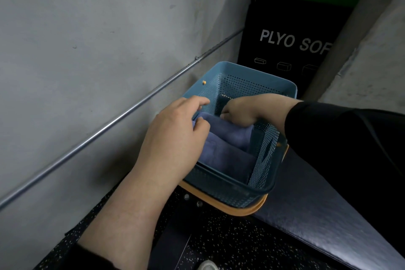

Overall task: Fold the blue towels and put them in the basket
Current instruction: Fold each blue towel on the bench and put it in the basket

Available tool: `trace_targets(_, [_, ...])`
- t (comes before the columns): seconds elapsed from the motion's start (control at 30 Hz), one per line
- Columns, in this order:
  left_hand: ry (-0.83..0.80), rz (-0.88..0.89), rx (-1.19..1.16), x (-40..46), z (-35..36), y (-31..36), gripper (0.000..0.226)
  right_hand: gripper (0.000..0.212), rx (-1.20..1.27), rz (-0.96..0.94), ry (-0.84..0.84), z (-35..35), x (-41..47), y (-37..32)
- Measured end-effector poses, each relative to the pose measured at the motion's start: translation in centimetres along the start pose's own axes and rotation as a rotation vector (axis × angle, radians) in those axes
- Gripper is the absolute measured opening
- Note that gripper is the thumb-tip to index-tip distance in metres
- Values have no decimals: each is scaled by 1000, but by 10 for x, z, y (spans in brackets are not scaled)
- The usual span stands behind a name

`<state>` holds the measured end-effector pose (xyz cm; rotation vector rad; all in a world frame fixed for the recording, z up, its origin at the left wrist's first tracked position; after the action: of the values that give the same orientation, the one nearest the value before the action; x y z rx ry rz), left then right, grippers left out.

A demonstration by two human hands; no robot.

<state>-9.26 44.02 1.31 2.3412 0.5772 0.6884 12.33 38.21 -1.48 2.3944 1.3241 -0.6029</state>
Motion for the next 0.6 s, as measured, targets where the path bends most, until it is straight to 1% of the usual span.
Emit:
trace_targets(0.13, [29, 24, -18, 3, 3, 6, 39, 32, 34, -24, 66, -8, -13, 0])
trace_targets(0.2, [35, 32, -19, 3, 6, 11, 37, 34, 65, -16, 148, -14, -24, 2])
trace_targets(0.3, [53, 65, -20, 4, 10, 22, 35, 39, 186, 26, 370, -23, -50, 5])
trace_targets(0.43, [81, 125, -62, 4, 22, 50, 31, 36, 437, 75, 810, -24, -106, 24])
trace_targets(0.47, [78, 142, -70, 2, 26, 60, 30, 34, 491, 83, 898, -20, -125, 31])
trace_targets(0.53, [66, 189, -81, -3, 38, 82, 29, 29, 567, 93, 1019, -7, -165, 45])
trace_targets(0.6, [54, 251, -101, -10, 52, 108, 28, 25, 592, 138, 1079, 15, -205, 62])
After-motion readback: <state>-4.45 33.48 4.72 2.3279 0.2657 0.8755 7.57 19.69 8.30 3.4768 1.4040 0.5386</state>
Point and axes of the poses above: each hand's wrist, its own x-axis towards the middle knuckle, its own z-axis out of the palm, y = z × x, the point moved 1 cm from there along x, towards the middle knuckle, and after that the axes turned 1 degree about -x, right-handed, at the moved point
